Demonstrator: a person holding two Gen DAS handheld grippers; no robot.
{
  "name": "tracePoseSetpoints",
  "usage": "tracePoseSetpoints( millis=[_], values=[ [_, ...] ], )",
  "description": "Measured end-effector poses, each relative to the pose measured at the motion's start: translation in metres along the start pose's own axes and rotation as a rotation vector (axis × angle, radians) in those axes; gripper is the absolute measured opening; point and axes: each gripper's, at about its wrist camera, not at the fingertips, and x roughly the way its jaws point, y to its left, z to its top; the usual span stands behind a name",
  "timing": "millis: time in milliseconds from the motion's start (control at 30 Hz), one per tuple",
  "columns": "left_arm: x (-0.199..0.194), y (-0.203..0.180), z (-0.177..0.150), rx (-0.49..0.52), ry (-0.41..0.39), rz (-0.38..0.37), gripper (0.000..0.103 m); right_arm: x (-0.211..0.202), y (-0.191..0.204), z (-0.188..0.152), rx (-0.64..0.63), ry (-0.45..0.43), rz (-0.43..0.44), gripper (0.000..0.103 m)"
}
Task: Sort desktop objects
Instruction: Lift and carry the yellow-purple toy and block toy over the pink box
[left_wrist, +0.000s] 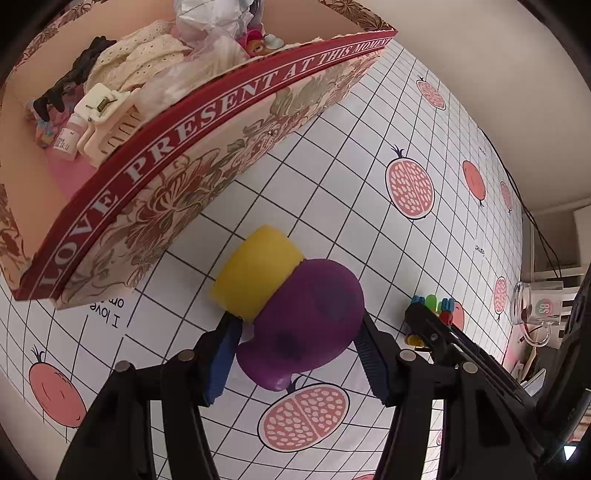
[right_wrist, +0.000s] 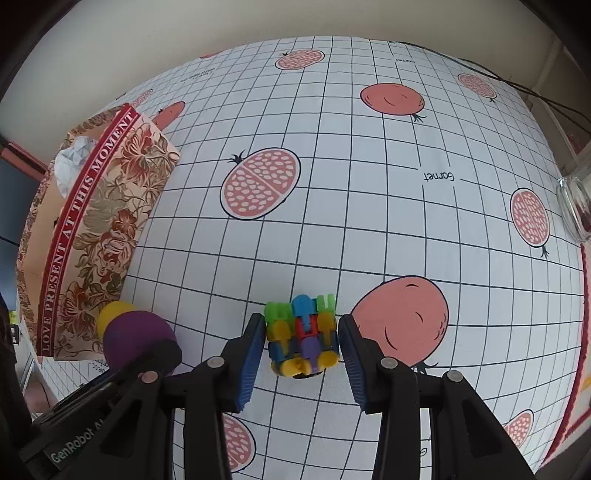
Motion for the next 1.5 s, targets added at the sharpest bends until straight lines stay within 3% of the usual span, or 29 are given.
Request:
tracePoseSetpoints(
  millis=[367, 467, 633, 800, 933, 1067, 1267, 1500],
  values=[
    [-0.003, -0.004, -0.006, 0.027, -0.006, 0.028, 0.062, 0.002, 0.000, -0.005, -0.009, 0.014, -0.046, 0.039],
    [-0.002, -0.015, -0.006, 0.031, -0.013, 0.013, 0.062, -0.006, -0.004, -0.003, 0.037, -0.017, -0.034, 0.039],
    [-0.028, -0.036, -0.010, 0.053, -0.073, -0.083, 0.062, -0.055, -0.018, 0.008, 0.124, -0.192, 0.006, 0.039],
    [-0.079, -0.072, 0.014, 0.119, -0.232, -0.138, 0.062, -0.121, -0.021, 0.030, 0.205, -0.450, 0.030, 0.039],
    [-0.109, -0.081, 0.031, 0.133, -0.337, -0.154, 0.062, -0.154, -0.020, 0.041, 0.229, -0.569, 0.075, 0.039],
    [-0.123, -0.074, 0.044, 0.116, -0.400, -0.141, 0.062, -0.162, -0.012, 0.050, 0.213, -0.579, 0.101, 0.039],
    [-0.131, -0.042, 0.057, 0.037, -0.438, -0.120, 0.062, -0.141, 0.013, 0.053, 0.158, -0.535, 0.117, 0.039],
    [-0.142, 0.013, 0.065, -0.086, -0.472, -0.118, 0.062, -0.124, 0.066, 0.042, 0.088, -0.499, 0.239, 0.039]
  ],
)
